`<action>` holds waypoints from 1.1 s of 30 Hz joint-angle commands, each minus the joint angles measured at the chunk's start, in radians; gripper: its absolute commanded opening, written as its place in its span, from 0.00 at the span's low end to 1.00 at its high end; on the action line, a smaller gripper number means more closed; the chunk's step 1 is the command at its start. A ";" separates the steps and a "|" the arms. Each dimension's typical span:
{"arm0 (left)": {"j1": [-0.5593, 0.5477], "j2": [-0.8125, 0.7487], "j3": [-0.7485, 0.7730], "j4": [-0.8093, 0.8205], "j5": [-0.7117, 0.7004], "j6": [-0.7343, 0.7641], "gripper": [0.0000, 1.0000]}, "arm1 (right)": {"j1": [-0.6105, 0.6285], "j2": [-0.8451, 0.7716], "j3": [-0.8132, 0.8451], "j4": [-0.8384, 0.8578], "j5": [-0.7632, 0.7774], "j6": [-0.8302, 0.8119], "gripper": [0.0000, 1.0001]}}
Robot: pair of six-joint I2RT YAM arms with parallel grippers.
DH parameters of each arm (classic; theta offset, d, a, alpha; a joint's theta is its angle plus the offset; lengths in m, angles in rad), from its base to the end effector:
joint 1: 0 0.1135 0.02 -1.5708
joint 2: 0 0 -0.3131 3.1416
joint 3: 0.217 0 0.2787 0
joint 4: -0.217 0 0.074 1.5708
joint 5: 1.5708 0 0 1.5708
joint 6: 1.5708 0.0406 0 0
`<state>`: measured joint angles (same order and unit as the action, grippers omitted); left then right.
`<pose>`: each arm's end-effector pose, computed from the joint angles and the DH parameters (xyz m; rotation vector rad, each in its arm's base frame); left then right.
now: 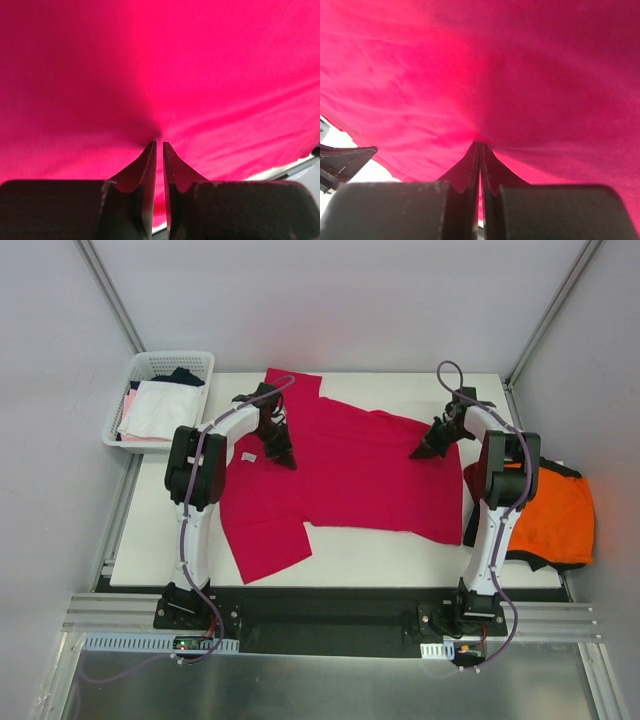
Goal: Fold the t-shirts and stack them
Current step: Flatten the tshirt out
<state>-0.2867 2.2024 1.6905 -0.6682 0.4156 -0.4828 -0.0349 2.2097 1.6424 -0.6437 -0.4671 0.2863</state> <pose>0.4883 -0.1610 0.1824 -0.1599 2.8353 -0.7652 0.5076 0.0006 0.1660 0.3234 2.7425 0.7140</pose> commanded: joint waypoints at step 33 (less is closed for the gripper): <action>0.119 0.218 0.391 0.013 0.072 -0.028 0.13 | -0.141 0.289 0.487 0.068 -0.179 0.067 0.04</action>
<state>-0.1638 2.4367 2.0563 -0.6582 0.4675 -0.5182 -0.1623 2.4882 2.0769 -0.6022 -0.5659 0.3759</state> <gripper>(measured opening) 0.128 0.031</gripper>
